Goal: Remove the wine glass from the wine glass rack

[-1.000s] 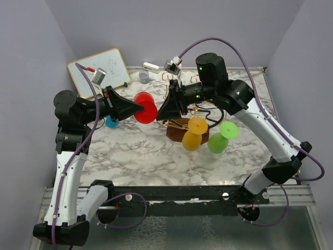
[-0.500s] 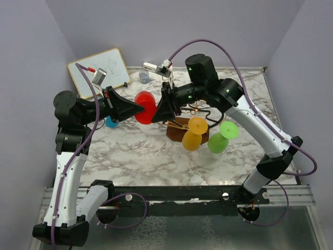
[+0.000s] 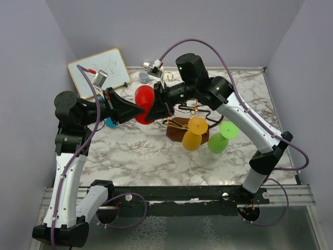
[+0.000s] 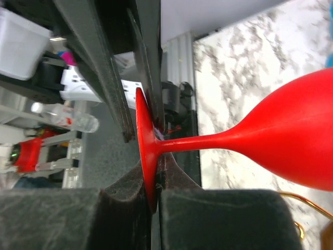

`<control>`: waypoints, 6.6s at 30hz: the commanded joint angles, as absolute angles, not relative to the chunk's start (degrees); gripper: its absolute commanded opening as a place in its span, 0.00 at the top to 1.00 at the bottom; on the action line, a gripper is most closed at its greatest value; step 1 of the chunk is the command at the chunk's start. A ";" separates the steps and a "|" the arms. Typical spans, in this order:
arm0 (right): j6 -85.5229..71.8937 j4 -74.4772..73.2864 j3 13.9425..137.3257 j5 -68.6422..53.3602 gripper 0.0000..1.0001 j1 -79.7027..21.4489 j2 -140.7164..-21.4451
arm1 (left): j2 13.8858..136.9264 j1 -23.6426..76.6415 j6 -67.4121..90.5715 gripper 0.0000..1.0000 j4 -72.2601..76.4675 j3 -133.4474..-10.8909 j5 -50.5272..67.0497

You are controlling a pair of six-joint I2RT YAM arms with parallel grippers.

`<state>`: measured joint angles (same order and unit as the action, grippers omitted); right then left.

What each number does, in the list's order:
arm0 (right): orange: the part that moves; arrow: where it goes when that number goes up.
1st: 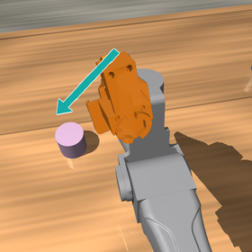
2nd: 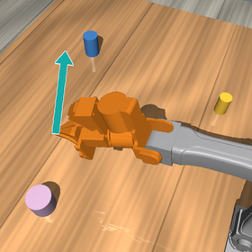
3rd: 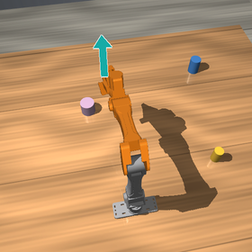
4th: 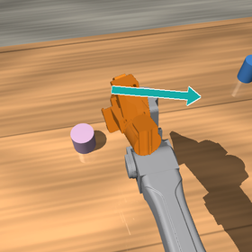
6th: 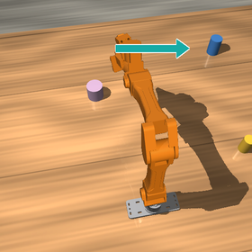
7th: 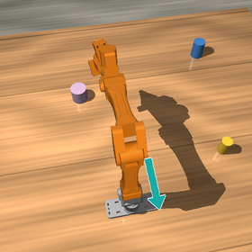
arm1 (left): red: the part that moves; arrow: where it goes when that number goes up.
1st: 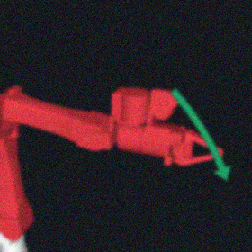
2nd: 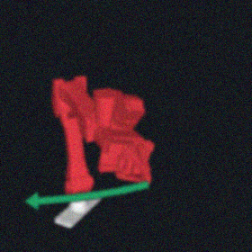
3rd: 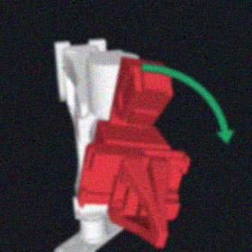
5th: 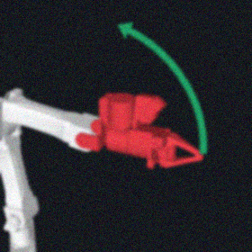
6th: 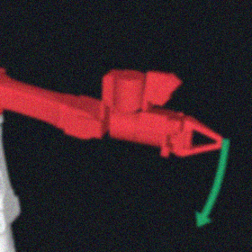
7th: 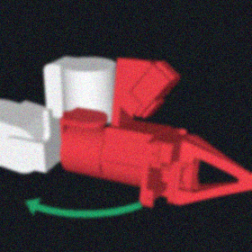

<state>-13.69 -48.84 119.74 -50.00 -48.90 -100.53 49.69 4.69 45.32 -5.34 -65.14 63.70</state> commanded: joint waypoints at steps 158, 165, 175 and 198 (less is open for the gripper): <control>9.13 -39.78 97.58 29.69 0.73 -71.39 -68.82 | 98.88 8.44 21.29 1.00 -52.73 -116.62 -8.53; 1.73 -38.48 91.39 26.19 0.74 -71.37 -62.52 | 105.81 8.44 17.35 1.00 -54.11 -117.90 -13.00; -5.89 -45.92 92.36 24.02 0.74 -71.45 -60.94 | 110.35 8.44 17.80 0.95 -52.30 -113.29 -13.73; -9.95 -47.32 90.13 21.51 0.74 -71.38 -58.55 | 102.35 7.56 19.84 0.52 -49.33 -103.81 -15.24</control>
